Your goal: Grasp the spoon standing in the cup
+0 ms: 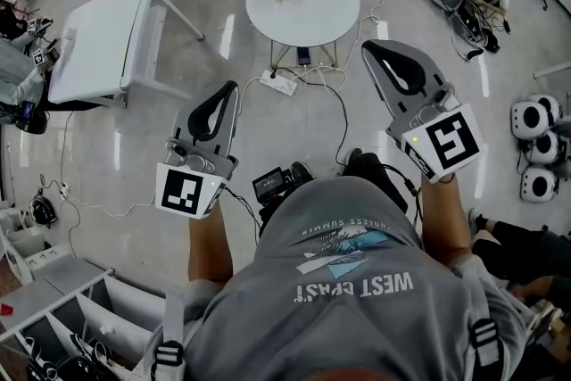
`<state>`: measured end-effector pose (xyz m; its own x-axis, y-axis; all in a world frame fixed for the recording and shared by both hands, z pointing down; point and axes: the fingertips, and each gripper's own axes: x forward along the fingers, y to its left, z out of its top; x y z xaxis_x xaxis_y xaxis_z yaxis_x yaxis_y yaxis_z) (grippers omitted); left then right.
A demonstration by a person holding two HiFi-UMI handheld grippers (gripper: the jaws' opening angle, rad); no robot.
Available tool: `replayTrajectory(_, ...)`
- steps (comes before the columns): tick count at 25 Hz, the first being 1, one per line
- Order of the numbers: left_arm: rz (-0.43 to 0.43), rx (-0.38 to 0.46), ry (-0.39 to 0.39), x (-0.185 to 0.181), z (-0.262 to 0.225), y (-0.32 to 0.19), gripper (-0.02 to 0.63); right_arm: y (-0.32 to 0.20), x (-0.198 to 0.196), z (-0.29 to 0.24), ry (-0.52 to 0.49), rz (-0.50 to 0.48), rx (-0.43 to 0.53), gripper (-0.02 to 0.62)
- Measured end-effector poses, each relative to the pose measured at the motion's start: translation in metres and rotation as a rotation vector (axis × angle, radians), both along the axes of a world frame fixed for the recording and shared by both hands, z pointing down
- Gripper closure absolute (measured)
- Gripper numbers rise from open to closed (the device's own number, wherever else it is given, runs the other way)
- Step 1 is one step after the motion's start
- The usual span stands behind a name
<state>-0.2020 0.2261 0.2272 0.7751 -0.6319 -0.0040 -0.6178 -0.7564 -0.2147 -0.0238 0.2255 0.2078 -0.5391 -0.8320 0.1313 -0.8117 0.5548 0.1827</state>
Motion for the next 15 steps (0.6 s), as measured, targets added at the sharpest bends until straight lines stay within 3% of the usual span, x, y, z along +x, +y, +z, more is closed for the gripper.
replayTrajectory(9, -0.075, -0.035, -0.014, 0.009, 0.006, -0.014, 0.597, -0.033, 0.006, 0.012, -0.026, -0.076, -0.033, 0.594)
replayTrajectory(15, -0.122, -0.055, -0.021, 0.039, 0.003, -0.040, 0.597, -0.067, 0.030, 0.013, -0.043, -0.128, -0.040, 0.594)
